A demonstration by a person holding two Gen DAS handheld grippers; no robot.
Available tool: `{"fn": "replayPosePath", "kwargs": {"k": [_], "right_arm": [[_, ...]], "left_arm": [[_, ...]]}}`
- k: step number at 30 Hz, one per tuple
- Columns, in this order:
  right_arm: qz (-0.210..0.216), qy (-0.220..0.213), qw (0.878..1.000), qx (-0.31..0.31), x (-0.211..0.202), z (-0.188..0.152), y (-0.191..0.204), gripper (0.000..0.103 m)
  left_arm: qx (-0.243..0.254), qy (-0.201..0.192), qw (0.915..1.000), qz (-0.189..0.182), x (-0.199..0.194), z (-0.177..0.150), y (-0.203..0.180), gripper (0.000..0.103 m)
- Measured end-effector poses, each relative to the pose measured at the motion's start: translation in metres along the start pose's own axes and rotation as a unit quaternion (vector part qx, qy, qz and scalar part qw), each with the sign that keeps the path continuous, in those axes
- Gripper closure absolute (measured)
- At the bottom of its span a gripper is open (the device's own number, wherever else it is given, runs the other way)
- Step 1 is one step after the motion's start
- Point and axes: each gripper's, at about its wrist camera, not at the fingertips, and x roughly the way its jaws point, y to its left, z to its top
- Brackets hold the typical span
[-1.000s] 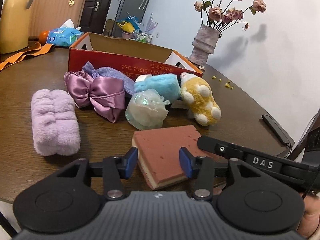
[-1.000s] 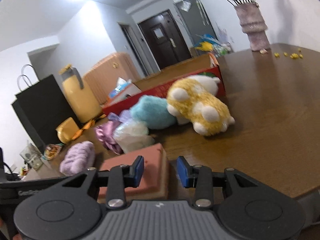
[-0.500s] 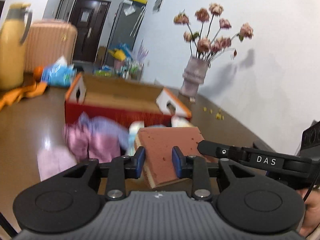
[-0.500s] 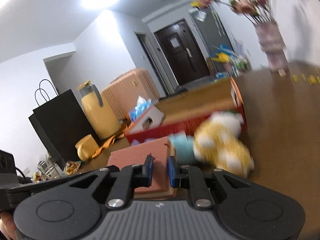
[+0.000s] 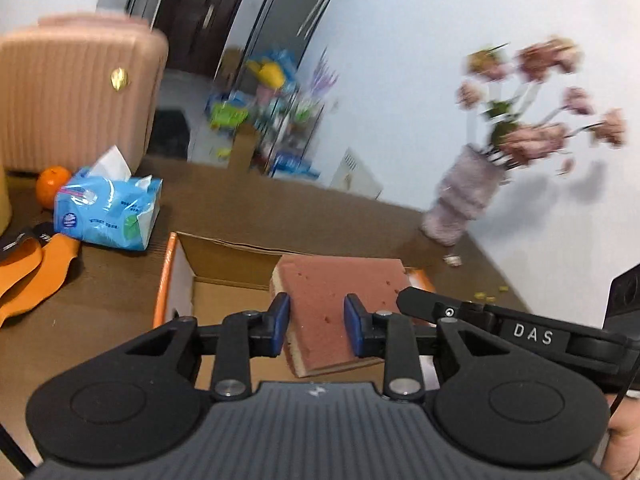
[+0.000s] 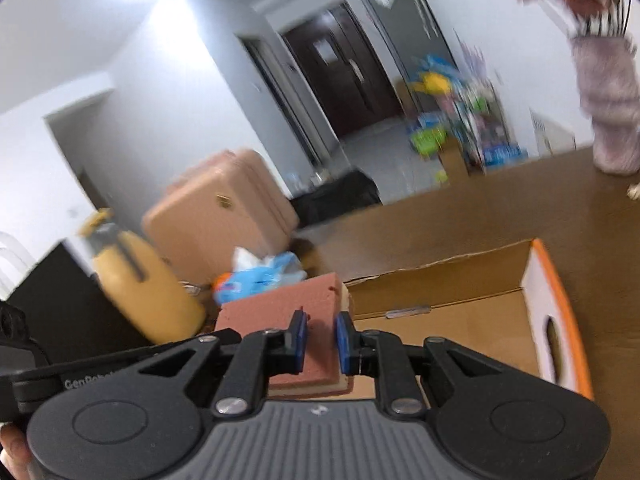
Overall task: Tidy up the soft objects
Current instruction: 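Lower the sponge block into the box and open the right gripper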
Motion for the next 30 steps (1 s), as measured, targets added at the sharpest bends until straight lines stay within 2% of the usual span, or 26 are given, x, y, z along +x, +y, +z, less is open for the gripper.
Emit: {"fn": "replayPosePath", "kwargs": {"k": [3, 7, 10, 13, 14, 17, 19, 22, 25, 27, 28, 30], "right_arm": [[-0.024, 0.045, 0.998, 0.032, 0.064, 0.015, -0.014, 0.087], [-0.059, 0.080, 0.994, 0.040, 0.126, 0.007, -0.021, 0.087], [-0.061, 0.100, 0.992, 0.040, 0.155, 0.000, -0.018, 0.087], [-0.068, 0.102, 0.992, 0.031, 0.166, 0.000, -0.013, 0.085], [-0.069, 0.100, 0.992, 0.024, 0.164, 0.001, -0.012, 0.085], [-0.078, 0.087, 0.993, 0.016, 0.154, 0.006, -0.008, 0.084], [-0.079, 0.081, 0.993, 0.020, 0.140, 0.011, -0.009, 0.084], [-0.082, 0.065, 0.994, 0.006, 0.108, 0.019, -0.007, 0.084], [-0.094, 0.038, 0.995, -0.003, 0.064, 0.033, -0.008, 0.077], [-0.103, 0.019, 0.994, -0.008, 0.030, 0.040, -0.008, 0.058], [-0.108, 0.013, 0.994, -0.018, 0.015, 0.041, -0.007, 0.051], [-0.118, -0.003, 0.992, -0.050, -0.015, 0.041, -0.002, 0.030]], "left_arm": [[-0.007, 0.042, 0.9989, 0.019, 0.053, 0.015, 0.030, 0.073], [0.003, 0.079, 0.9951, 0.059, 0.103, 0.017, 0.054, 0.073], [0.014, 0.077, 0.9933, 0.085, 0.117, 0.019, 0.064, 0.064], [0.007, 0.070, 0.9954, 0.065, 0.115, 0.022, 0.072, 0.050], [0.004, 0.068, 0.9958, 0.061, 0.112, 0.024, 0.073, 0.044], [0.018, 0.053, 0.9957, 0.074, 0.098, 0.026, 0.071, 0.037], [0.033, 0.041, 0.9952, 0.083, 0.081, 0.027, 0.067, 0.037], [0.042, 0.031, 0.9949, 0.086, 0.053, 0.033, 0.061, 0.032], [0.059, 0.015, 0.9943, 0.088, 0.017, 0.036, 0.049, 0.021], [0.070, 0.010, 0.9925, 0.100, -0.008, 0.035, 0.042, 0.021], [0.075, 0.009, 0.9913, 0.108, -0.019, 0.034, 0.038, 0.019], [0.079, 0.001, 0.9897, 0.119, -0.043, 0.030, 0.033, 0.016]]}}
